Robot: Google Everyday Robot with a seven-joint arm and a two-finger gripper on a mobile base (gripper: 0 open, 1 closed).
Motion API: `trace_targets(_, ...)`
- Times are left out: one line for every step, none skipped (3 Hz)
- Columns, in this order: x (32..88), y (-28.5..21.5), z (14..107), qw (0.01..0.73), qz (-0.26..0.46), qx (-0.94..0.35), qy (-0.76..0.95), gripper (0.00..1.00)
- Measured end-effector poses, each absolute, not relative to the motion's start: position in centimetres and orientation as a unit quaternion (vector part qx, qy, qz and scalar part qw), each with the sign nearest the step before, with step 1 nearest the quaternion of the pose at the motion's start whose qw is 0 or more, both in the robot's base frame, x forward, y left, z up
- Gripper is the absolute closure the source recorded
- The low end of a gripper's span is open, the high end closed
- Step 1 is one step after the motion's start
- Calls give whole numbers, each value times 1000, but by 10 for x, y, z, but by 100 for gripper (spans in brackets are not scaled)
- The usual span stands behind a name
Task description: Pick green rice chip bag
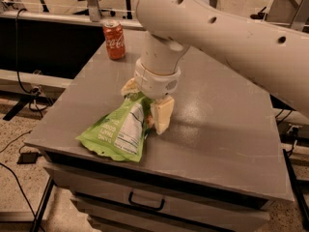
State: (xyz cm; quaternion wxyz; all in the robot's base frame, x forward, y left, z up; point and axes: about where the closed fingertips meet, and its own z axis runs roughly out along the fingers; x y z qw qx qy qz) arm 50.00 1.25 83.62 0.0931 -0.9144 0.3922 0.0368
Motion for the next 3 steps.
trace_targets(500,13,836,94,36,-915,392,64)
trace_targets(500,14,837,94,36,-915,391,95)
trace_targets(500,14,837,94,36,-915,391,100)
